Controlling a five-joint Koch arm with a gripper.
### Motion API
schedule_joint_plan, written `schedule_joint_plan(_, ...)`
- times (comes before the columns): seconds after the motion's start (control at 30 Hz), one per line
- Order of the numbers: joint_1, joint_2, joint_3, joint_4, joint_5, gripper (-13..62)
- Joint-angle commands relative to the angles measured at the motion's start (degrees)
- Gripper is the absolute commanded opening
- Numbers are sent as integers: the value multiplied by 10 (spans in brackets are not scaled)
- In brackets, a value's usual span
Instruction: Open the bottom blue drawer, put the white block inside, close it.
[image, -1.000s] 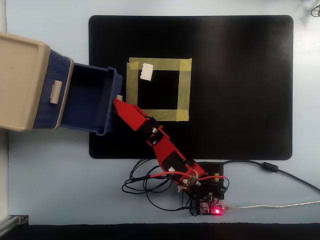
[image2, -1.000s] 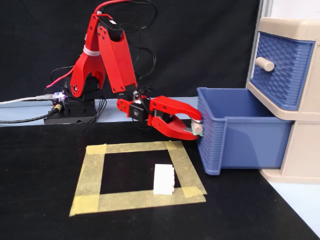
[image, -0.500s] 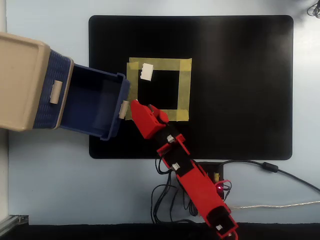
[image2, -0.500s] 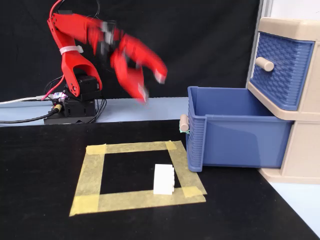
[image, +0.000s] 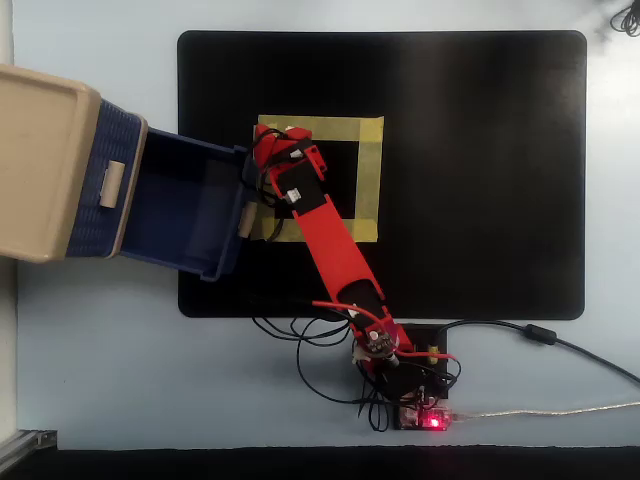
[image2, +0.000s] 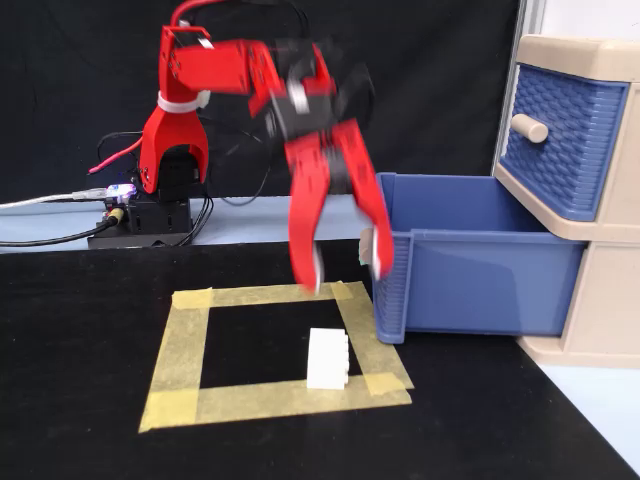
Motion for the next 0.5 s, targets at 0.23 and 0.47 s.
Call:
schedule_joint_plan(0.23,-4,-55,-33,2,6,338)
schedule_joint_plan(0.47,15,-95,-28,3,10,339)
